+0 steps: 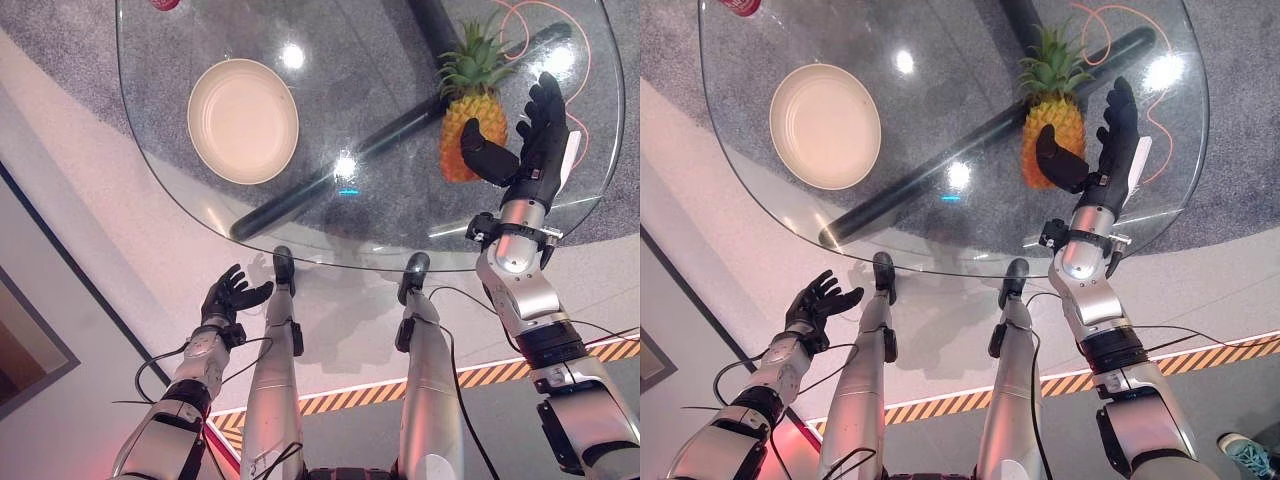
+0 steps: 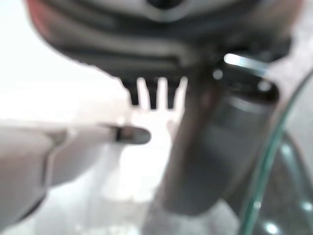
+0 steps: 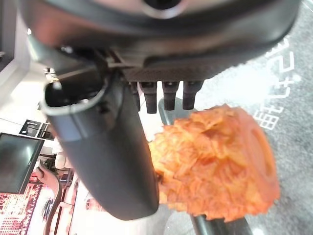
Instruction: Pick up the fruit to the plate
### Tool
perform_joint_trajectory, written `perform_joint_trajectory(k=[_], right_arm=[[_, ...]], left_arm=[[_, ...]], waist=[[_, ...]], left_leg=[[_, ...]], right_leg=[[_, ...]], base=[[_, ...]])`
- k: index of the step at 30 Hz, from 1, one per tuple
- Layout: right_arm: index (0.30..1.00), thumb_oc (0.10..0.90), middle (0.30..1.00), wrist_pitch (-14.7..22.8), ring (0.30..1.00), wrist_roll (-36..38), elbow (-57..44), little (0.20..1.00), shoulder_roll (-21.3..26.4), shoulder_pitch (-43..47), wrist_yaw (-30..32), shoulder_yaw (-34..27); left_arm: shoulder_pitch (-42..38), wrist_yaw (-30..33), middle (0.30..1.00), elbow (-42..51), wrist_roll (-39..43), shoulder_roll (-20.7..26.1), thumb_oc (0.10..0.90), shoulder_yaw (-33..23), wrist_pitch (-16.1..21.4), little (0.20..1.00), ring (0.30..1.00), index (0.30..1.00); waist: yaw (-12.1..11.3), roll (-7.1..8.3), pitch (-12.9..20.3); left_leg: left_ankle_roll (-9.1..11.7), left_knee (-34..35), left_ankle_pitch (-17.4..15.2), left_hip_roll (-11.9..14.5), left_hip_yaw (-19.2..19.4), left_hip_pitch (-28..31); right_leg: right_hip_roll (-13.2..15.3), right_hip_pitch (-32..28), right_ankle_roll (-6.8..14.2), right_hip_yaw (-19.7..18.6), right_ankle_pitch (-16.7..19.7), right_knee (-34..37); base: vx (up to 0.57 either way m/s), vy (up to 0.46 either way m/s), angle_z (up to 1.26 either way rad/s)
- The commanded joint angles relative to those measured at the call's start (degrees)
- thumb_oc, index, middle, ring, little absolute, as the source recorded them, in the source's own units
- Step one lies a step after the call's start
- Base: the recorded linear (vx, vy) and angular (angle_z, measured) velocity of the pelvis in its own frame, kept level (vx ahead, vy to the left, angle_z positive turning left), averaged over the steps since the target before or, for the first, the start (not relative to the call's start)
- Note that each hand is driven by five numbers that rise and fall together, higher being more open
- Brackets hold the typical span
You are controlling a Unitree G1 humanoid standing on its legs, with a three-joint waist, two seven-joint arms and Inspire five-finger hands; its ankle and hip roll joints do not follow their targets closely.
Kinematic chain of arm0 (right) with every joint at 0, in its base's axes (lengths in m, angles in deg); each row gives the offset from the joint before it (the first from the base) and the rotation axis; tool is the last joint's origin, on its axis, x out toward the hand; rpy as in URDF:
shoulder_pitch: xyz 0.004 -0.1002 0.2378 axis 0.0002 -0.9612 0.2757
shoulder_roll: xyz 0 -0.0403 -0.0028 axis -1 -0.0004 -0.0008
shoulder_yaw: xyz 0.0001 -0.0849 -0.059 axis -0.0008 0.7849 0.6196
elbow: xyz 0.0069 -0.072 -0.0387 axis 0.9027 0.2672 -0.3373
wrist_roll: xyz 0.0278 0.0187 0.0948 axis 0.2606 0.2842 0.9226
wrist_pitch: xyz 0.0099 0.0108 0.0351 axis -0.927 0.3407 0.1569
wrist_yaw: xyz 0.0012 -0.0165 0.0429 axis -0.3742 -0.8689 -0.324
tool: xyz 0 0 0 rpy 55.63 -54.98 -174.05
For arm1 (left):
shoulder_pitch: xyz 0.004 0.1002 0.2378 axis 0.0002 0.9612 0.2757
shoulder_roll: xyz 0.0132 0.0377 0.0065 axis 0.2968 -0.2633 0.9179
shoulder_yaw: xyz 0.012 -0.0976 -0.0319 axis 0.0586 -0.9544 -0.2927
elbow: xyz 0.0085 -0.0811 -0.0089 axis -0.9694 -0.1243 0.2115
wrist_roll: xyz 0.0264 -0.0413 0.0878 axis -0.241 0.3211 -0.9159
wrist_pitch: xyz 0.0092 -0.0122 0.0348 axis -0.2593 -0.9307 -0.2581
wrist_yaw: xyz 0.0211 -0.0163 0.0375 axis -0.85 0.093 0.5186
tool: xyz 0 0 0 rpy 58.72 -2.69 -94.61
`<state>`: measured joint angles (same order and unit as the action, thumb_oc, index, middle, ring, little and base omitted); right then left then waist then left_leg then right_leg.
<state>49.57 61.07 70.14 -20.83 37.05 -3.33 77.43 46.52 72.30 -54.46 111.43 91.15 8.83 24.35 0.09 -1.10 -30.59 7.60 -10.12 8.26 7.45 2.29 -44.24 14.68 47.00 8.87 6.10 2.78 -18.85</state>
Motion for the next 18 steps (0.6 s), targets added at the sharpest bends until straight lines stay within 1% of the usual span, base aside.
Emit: perform_joint_trajectory(k=[1,9,13,15,18], right_arm=[[0.9,0.8,0.9,-0.92,0.9,1.59,-1.03,0.9,1.78,-1.83,-0.73,-0.64],[0.9,0.8,0.9,-2.0,0.9,3.19,-1.85,0.9,0.93,-2.87,-2.35,-0.37],[0.9,0.8,0.9,-3.04,0.9,3.28,-2.61,0.9,0.34,-4.35,-4.45,-0.19],[0.9,0.8,0.9,-4.6,0.9,2.86,-3.76,0.9,0.33,-5.39,-5.43,0.32],[0.9,0.8,0.9,-5.92,0.9,2.1,-4.85,0.9,0.3,-6.47,-6.32,0.65]], left_arm=[[4.29,0.84,0.9,-1.33,-0.12,1.1,0.8,-1.52,1.68,0.9,0.9,0.9],[4.7,1.15,0.9,-0.62,-0.32,1.0,0.8,-1.56,1.39,0.9,0.9,0.9],[4.96,1.68,0.9,0.11,-0.48,0.73,0.8,-1.64,1.17,0.9,0.9,0.9],[5.43,1.78,0.9,0.79,-0.59,0.89,0.8,-1.85,1.02,0.9,0.9,0.9],[5.82,2.16,0.9,1.72,-0.65,1.02,0.8,-2.03,0.73,0.9,0.9,0.9]], waist=[[0.07,0.42,0.8],[0.15,0.51,0.8],[0.33,0.67,0.8],[0.44,0.81,0.8],[0.52,0.97,0.8]], left_leg=[[-1.61,-4.96,-4.33,-2.33,-0.34,-1.43],[-1.58,-4.76,-4.09,-2.33,-0.28,-1.42],[-1.63,-4.5,-3.86,-2.37,-0.26,-1.45],[-1.6,-4.39,-3.74,-2.31,-0.23,-1.52],[-1.66,-4.2,-3.63,-2.37,-0.24,-1.52]], right_leg=[[-1.23,-0.33,-0.74,2.53,2.67,3.73],[-1.45,-0.21,-0.81,2.49,2.65,3.53],[-1.63,-0.1,-0.84,2.45,2.72,3.56],[-1.71,0.05,-0.84,2.41,2.81,3.57],[-1.83,0.01,-0.85,2.44,2.86,3.71]], base=[[0.0,0.0,0.0],[0.0,0.0,0.0],[0.0,0.0,0.0],[0.0,0.0,0.0],[0.0,0.0,0.0]])
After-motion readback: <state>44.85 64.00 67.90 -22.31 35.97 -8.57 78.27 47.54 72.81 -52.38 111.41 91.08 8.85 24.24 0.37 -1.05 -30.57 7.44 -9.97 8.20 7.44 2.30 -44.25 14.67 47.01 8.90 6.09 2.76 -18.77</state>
